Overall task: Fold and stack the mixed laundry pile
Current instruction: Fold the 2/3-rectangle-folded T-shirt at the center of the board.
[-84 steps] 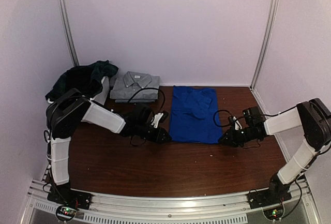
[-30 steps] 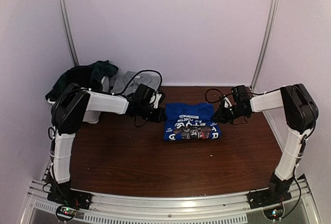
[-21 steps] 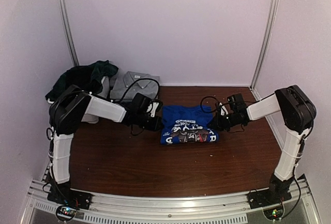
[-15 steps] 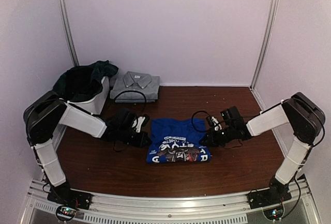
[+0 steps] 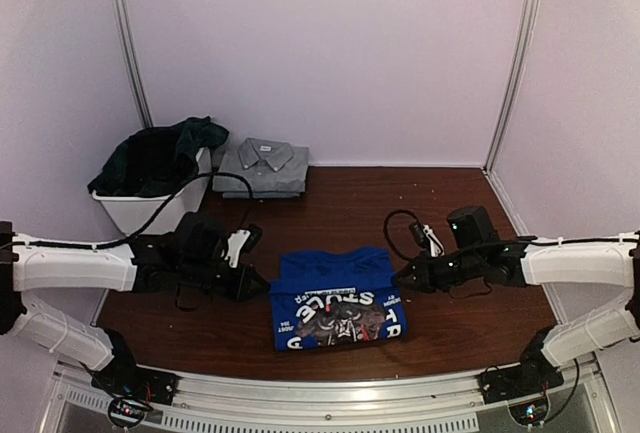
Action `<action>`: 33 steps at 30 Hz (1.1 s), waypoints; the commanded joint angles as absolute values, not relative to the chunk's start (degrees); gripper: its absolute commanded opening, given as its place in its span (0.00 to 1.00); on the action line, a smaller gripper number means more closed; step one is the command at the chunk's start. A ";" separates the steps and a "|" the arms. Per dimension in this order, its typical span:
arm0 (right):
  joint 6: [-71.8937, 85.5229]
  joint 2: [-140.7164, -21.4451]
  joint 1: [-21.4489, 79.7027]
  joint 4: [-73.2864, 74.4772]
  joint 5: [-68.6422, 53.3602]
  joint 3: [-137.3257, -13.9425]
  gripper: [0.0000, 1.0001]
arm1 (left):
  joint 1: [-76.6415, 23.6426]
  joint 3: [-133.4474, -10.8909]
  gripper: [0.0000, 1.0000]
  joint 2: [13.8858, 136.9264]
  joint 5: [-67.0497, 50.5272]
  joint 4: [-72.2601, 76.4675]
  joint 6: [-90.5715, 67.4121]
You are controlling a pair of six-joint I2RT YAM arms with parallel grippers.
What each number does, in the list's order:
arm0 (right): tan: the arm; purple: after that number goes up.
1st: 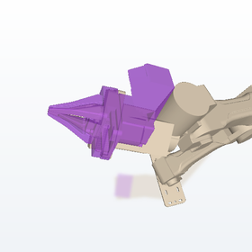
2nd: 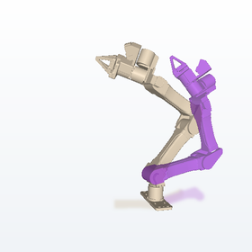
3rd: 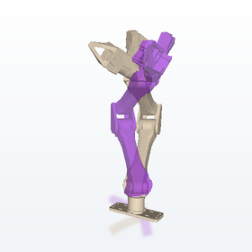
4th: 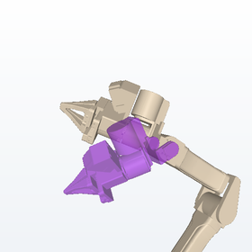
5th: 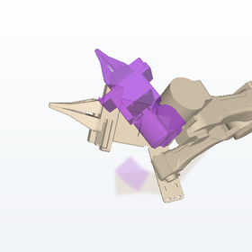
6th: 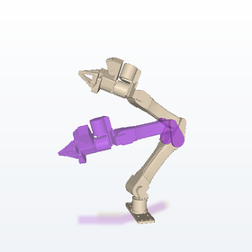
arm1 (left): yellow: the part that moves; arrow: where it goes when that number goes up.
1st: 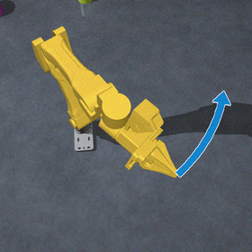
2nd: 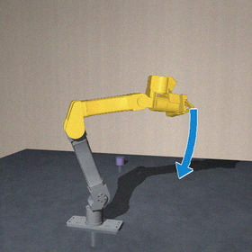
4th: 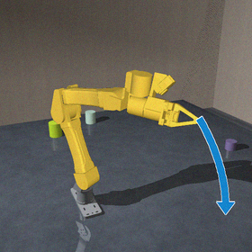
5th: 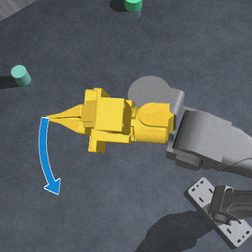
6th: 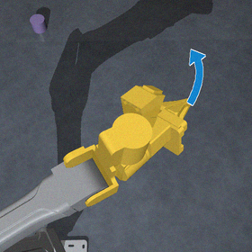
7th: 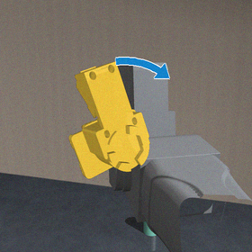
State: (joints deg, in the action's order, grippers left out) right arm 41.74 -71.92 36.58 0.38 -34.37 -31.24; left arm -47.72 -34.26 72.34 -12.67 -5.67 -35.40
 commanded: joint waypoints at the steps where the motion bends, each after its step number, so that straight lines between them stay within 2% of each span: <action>1: 37.96 -72.75 35.50 10.25 -28.83 -36.49 0.00 | -46.98 -40.32 0.00 72.05 -6.81 -14.74 -32.72; 10: 30.03 -83.14 26.77 11.69 -31.31 -49.37 0.00 | -40.45 -51.72 0.00 85.39 -6.71 -13.15 -26.82; 19: 28.35 -105.64 23.37 0.31 -35.94 -56.73 0.00 | -36.05 -60.38 0.00 103.94 -8.56 -6.48 -25.13; 22: 28.61 -109.23 23.35 -2.28 -36.95 -57.59 0.00 | -35.95 -60.64 0.00 107.43 -9.32 -5.41 -25.05; 27: 29.11 -107.09 23.44 -2.46 -37.71 -57.35 0.00 | -35.86 -58.97 0.00 106.62 -8.01 -5.38 -25.98; 33: 30.28 -98.39 25.25 -0.47 -37.67 -53.42 0.00 | -35.86 -55.27 0.00 98.21 -8.98 -5.34 -26.73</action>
State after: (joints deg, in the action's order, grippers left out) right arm 29.98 -105.56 24.05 -1.06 -38.30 -55.70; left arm -36.69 -57.76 105.01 -9.65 -5.80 -26.48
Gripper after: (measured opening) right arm 0.024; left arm 0.009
